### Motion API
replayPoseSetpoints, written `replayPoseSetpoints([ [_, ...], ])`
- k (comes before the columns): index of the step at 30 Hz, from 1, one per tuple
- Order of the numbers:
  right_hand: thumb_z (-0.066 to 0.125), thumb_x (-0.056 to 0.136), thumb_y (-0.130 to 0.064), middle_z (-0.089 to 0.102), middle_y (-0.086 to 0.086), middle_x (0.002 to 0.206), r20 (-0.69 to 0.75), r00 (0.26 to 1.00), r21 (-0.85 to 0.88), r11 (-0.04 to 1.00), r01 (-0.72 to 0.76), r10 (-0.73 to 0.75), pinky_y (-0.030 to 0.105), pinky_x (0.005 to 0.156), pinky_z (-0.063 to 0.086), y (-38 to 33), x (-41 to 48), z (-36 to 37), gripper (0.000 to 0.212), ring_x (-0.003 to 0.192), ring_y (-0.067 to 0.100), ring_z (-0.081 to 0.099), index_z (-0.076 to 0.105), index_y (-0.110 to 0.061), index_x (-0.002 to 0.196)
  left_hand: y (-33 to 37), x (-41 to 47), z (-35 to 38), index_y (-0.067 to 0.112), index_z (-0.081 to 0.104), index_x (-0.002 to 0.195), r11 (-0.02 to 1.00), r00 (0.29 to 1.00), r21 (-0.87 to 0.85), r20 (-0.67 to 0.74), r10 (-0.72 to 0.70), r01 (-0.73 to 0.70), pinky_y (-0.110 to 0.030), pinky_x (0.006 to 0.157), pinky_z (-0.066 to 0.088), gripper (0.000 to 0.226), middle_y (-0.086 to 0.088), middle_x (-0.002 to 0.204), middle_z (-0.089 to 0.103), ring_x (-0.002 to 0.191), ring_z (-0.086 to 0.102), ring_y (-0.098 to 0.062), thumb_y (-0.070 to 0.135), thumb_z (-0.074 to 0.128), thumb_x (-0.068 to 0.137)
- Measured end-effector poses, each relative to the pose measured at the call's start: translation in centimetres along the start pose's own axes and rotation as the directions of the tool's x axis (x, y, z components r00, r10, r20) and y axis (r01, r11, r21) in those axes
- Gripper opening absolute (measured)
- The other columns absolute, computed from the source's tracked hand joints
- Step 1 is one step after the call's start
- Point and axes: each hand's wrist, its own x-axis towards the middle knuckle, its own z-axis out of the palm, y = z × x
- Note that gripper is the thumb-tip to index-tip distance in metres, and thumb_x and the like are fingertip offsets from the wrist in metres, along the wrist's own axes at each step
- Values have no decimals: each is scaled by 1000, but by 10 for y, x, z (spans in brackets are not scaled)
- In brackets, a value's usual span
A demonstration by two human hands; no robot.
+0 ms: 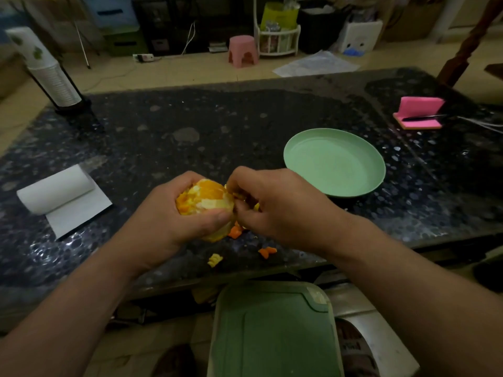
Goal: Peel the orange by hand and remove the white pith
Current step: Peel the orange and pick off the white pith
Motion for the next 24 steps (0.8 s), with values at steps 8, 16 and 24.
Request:
replayPoseSetpoints([
  [8, 68, 99, -15, 70, -5, 79, -35, 985, 316, 937, -150, 170, 37, 62, 56, 3, -8, -1, 9, 69, 12, 66, 68, -23, 104, 1, -2, 5, 16, 71, 113, 992, 1000, -124, 6, 1, 0, -24, 69, 60, 63, -5, 98, 77, 85, 75, -15, 47, 86, 60],
  [16, 62, 104, -25, 67, -8, 81, 1, 996, 138, 986, -93, 94, 39, 62, 52, 7, -11, -1, 7, 70, 10, 61, 65, -22, 110, -5, 3, 7, 21, 71, 112, 998, 1000, -65, -10, -5, 4, -25, 72, 62, 65, -2, 99, 78, 86, 76, -17, 55, 85, 58],
  [24, 68, 97, -13, 69, -4, 75, -5, 950, 361, 886, -291, 313, 23, 57, 51, 14, -6, 6, 7, 65, 7, 64, 69, -17, 92, -10, 1, 10, 29, 71, 114, 998, 1000, -67, 24, 14, -12, -25, 72, 60, 61, -1, 105, 76, 91, 75, -15, 54, 87, 61],
])
